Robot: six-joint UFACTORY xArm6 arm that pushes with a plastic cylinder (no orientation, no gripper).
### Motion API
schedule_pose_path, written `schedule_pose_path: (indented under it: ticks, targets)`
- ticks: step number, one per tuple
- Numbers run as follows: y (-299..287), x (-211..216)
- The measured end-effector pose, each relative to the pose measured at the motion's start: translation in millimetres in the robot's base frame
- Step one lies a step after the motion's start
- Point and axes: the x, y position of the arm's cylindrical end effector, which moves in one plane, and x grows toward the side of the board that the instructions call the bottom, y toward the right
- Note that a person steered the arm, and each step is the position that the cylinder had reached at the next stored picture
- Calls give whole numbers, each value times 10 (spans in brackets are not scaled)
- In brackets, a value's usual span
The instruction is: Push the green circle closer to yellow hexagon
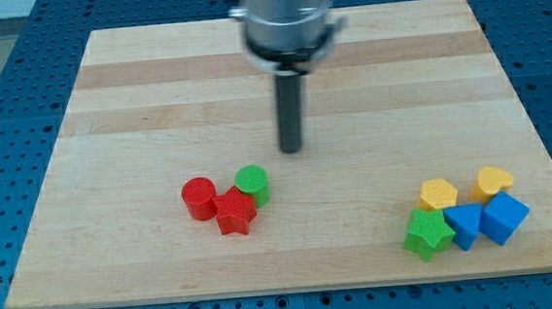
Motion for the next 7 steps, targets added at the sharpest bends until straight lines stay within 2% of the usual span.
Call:
schedule_pose_path:
  ticks: [1,2,4,5,7]
  targets:
    - [-805,208]
    - [-825,465]
    - [203,479]
    - [388,482]
    - [-397,581]
